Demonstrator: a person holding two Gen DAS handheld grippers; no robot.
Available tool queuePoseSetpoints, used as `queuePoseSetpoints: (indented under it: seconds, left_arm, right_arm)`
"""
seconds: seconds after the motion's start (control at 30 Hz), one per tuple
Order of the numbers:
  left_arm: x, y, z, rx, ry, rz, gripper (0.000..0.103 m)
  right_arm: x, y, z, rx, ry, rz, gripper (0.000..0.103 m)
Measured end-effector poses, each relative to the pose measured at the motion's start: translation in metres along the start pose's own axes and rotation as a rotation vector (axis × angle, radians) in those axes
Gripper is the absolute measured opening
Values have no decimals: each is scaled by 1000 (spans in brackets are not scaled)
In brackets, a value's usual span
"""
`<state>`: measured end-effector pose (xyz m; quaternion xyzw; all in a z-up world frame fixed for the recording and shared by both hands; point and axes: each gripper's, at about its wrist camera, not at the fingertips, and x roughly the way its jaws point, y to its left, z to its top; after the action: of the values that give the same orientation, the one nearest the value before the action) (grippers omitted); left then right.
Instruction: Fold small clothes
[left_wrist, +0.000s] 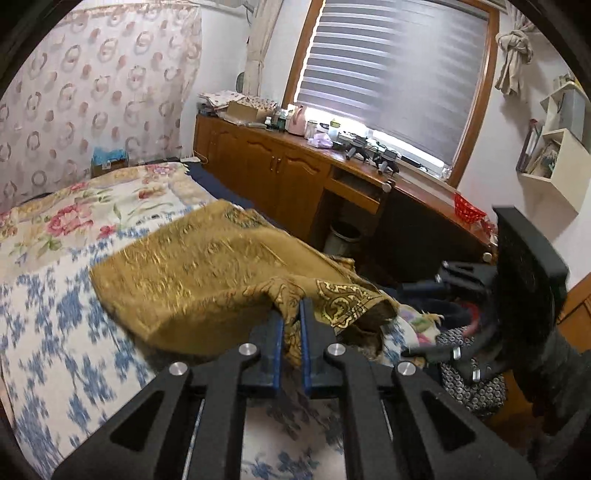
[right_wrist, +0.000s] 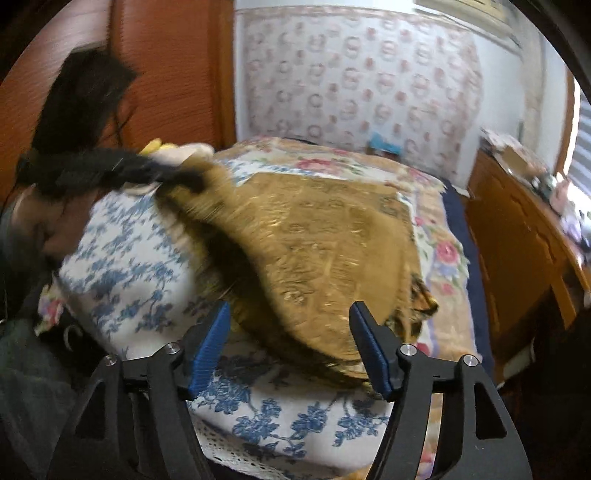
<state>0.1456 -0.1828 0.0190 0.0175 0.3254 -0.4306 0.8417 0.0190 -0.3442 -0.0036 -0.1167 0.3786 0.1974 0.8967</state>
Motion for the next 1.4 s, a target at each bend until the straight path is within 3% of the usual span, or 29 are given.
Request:
queuePoseSetpoints:
  seconds: [0.33,0.43,0.5,0.53,0.57,0.63,0.67,0.9,1.1,1.13,1.17,1.23,1.4]
  left_arm:
    - [11,23,21,-44,-33,-4,4]
    - [10,33,23,-62,-45,-1,4]
    - [8,41,25,-74,-53,10,5]
    - [7,44,25,-76,-56,17,5]
    - [6,47,26,-77,-59,24,5]
    - [3,53,29,-73,-63,56,5]
    - [2,56,30,-70,-65,73,6]
    - [-4,101,33,-136,-68,137,14]
    - [-2,133,31,-166,-38,162,25]
    - [1,139,30,-170,-19,174,28]
    - [3,143,28,-170,-9,189,42]
    - [7,151,25,-168,2,226,59]
    - [18,174,19,-198,38,230,61]
  right_arm:
    - [64,-21,-20,-94,175,-111,72]
    - [71,-37,-21,-88,178,-138,71]
    - [69,-51,-13,-62,147,-128,62]
    - [67,-57,-8,-51,129,-118,54]
    - [66,-62,-2,-49,115,-109,37]
    - [64,-68,16,-70,75,-115,18]
    - [65,-70,25,-80,60,-122,15]
    - [97,-89,97,-111,-35,-140,12]
    - [148,-92,127,-135,-8,-101,12]
    - [159,-95,130,-135,2,-85,12]
    - [166,-96,133,-136,8,-76,12]
    - [185,-101,136,-135,26,-59,12]
    - [216,-112,146,-118,63,-35,12]
